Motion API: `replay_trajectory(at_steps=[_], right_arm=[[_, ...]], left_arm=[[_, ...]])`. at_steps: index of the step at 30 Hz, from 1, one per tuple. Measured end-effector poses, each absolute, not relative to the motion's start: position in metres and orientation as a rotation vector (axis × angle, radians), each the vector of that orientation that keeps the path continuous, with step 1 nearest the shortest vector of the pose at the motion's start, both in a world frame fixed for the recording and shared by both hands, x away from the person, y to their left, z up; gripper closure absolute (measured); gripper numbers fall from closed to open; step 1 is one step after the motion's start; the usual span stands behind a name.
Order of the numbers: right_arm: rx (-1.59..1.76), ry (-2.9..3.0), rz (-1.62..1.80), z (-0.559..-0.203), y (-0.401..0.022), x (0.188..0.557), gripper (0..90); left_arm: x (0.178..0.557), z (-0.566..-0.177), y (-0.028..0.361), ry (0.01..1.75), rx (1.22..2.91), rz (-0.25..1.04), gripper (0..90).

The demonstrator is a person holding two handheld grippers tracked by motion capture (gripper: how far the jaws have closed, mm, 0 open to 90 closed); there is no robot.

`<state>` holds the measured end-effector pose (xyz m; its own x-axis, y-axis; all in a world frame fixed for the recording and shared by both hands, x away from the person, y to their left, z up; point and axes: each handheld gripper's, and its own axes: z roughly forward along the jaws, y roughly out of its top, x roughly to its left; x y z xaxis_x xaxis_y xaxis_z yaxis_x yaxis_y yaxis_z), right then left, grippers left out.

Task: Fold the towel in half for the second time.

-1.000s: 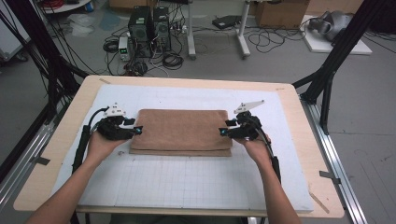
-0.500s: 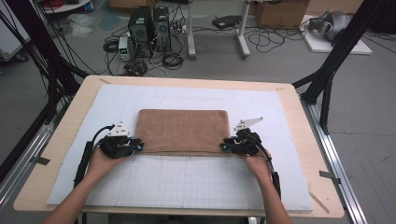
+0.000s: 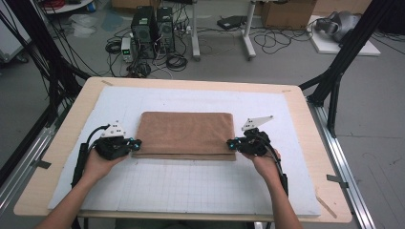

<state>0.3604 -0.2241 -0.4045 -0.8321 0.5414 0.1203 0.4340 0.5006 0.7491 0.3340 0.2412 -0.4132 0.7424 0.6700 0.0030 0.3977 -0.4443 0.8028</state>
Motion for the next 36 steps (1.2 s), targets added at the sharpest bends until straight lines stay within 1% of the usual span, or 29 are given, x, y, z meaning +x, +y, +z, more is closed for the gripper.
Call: replay_trajectory(at_steps=[4, 6, 7, 8, 9, 11, 13, 16, 18, 22, 25, 27, 28, 30, 32, 34, 36], right_arm=[[0.854, 2.624, 1.228, -0.408, -0.224, 0.353, 83.0], [0.89, 2.682, 1.167, -0.418, -0.223, 0.354, 77.5], [0.908, 2.691, 1.145, -0.423, -0.224, 0.354, 71.5], [0.921, 2.673, 1.169, -0.422, -0.224, 0.353, 68.2], [0.922, 2.646, 1.202, -0.419, -0.224, 0.351, 67.8], [0.879, 2.599, 1.257, -0.411, -0.221, 0.348, 68.6], [0.857, 2.604, 1.266, -0.409, -0.215, 0.35, 70.6], [0.848, 2.652, 1.209, -0.418, -0.205, 0.354, 72.1], [0.874, 2.68, 1.181, -0.426, -0.203, 0.355, 72.7], [0.889, 2.689, 1.166, -0.431, -0.202, 0.355, 72.6], [0.873, 2.69, 1.152, -0.431, -0.201, 0.354, 72.3], [0.89, 2.694, 1.159, -0.431, -0.201, 0.354, 70.6], [0.88, 2.688, 1.162, -0.43, -0.201, 0.354, 68.2], [0.889, 2.655, 1.18, -0.426, -0.201, 0.353, 58.5], [0.885, 2.62, 1.207, -0.423, -0.203, 0.352, 53.7], [0.894, 2.58, 1.227, -0.42, -0.205, 0.352, 41.8], [0.921, 2.56, 1.245, -0.419, -0.207, 0.352, 35.7]], left_arm=[[0.33, -0.417, 0.24, 0.79, 2.134, 0.404, 86.0], [0.33, -0.42, 0.237, 0.795, 2.173, 0.386, 82.4], [0.33, -0.42, 0.237, 0.806, 2.162, 0.387, 76.3], [0.33, -0.417, 0.238, 0.81, 2.141, 0.396, 68.0], [0.329, -0.415, 0.238, 0.806, 2.126, 0.4, 64.7], [0.329, -0.411, 0.237, 0.803, 2.096, 0.404, 65.2], [0.331, -0.412, 0.234, 0.799, 2.1, 0.404, 70.1], [0.334, -0.422, 0.23, 0.808, 2.161, 0.376, 77.7], [0.336, -0.43, 0.23, 0.823, 2.183, 0.353, 78.0], [0.337, -0.436, 0.234, 0.838, 2.142, 0.332, 77.5], [0.334, -0.436, 0.232, 0.83, 2.151, 0.361, 76.4], [0.334, -0.435, 0.231, 0.825, 2.151, 0.361, 74.5], [0.334, -0.435, 0.231, 0.826, 2.147, 0.361, 71.7], [0.333, -0.432, 0.233, 0.826, 2.128, 0.354, 66.3], [0.332, -0.43, 0.234, 0.83, 2.1, 0.351, 62.3], [0.331, -0.428, 0.236, 0.83, 2.081, 0.353, 56.8], [0.33, -0.426, 0.237, 0.836, 2.062, 0.349, 51.2]])
